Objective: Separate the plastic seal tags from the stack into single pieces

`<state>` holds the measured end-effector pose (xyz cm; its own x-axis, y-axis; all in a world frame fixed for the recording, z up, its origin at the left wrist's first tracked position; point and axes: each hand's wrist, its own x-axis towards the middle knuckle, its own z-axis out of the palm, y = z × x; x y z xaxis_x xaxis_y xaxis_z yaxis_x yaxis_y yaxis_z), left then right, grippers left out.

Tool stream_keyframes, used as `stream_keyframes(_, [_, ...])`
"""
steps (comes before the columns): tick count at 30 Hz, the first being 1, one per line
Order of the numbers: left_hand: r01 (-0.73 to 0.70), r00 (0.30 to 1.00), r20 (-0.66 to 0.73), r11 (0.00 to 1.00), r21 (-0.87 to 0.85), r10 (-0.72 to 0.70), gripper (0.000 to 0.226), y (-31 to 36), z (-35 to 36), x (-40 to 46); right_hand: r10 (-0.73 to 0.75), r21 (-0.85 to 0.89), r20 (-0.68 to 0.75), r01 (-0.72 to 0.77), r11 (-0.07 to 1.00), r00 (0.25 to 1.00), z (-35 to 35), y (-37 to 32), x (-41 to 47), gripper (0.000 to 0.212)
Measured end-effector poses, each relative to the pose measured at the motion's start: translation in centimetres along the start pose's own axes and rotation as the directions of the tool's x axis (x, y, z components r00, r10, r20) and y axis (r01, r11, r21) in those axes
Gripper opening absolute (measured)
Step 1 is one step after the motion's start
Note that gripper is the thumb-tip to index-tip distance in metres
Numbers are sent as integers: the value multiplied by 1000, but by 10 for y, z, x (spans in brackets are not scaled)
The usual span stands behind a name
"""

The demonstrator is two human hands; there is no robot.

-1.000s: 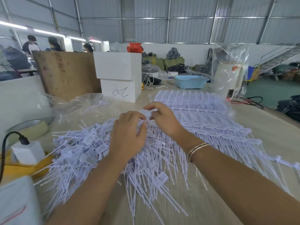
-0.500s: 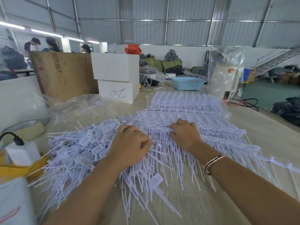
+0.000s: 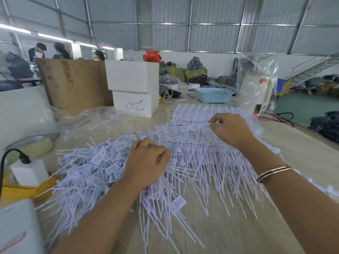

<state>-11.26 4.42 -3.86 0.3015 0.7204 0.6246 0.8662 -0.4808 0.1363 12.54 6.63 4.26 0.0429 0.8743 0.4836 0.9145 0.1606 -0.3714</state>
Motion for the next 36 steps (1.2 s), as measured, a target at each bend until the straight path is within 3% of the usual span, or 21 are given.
stream_keyframes(7, [65,998,-1,997,-40,-65,59,2,-2,2,-136,-219,-133,105,970,982,-31,-15,-1,19])
stream_keyframes(11, [90,996,19,993,-82,-89,48,3,-4,3,-168,-292,-126,125,948,978,-35,-18,-1,12])
stream_keyframes(18, [-80,968,237,997,1,77,37,7,-1,0,-99,-230,4,98,968,995,1,-24,-11,32])
stream_keyframes(20, [-73,969,237,997,18,67,37,6,-1,0,-86,-265,-49,70,962,995,0,-24,-6,36])
stream_keyframes(23, [-69,977,202,998,0,67,49,5,-1,0,-39,-139,-202,11,990,979,-18,-21,1,30])
stream_keyframes(27, [-35,983,181,999,-6,35,67,3,-1,0,0,-52,-249,-13,999,969,-38,-17,2,19])
stream_keyframes(30, [4,987,159,996,-91,11,62,7,-3,1,10,64,-281,8,998,960,-54,-12,2,23])
stream_keyframes(33, [165,986,97,877,-451,-136,41,9,-9,4,-60,178,-207,98,979,976,-68,-12,-5,24])
stream_keyframes(36, [272,955,142,585,-764,-259,30,8,-16,6,-205,239,17,195,951,979,-61,-26,-16,24])
